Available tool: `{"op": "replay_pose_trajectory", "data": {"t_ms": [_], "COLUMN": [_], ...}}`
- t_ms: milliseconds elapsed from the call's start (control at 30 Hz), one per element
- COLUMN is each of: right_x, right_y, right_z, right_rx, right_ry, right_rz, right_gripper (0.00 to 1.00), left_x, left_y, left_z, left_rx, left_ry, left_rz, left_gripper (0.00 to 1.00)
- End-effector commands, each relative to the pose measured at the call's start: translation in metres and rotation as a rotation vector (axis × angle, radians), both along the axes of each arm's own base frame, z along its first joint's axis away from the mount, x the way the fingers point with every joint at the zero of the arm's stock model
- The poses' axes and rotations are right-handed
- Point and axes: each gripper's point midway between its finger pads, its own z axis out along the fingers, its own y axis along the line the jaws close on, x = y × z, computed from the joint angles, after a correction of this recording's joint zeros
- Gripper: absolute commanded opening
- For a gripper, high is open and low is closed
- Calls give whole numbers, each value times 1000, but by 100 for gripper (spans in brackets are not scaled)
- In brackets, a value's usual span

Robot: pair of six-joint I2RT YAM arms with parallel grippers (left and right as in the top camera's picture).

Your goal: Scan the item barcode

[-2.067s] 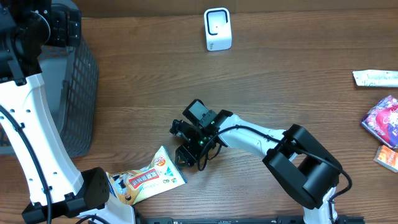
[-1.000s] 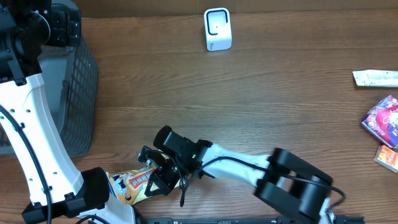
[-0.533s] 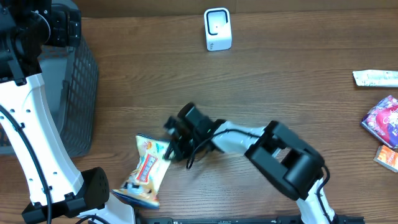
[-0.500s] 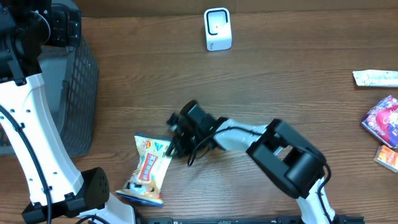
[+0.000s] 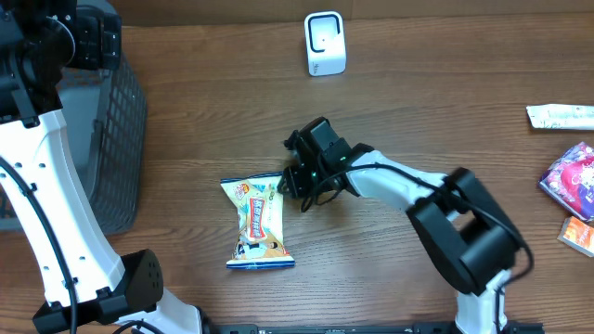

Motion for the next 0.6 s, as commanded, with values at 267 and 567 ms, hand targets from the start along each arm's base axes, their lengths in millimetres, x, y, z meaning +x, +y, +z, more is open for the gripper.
{"op": "replay_pose_trajectory", "data": {"t_ms": [267,567], "right_x": [-6,-48], "right_y": [-5,34], "right_z": [78,50], "right_rx": [-91,-225], "right_ry": [-122,-210], "right_rz": [-93,-87], "right_gripper": [100,100], "left_x": [4,4], "left_y": [2,2], "left_z": [-5,-5], "left_rx": [-20,-20], "left_ry": [6,6], "left_rz": [5,5], "left_gripper": [100,100]}}
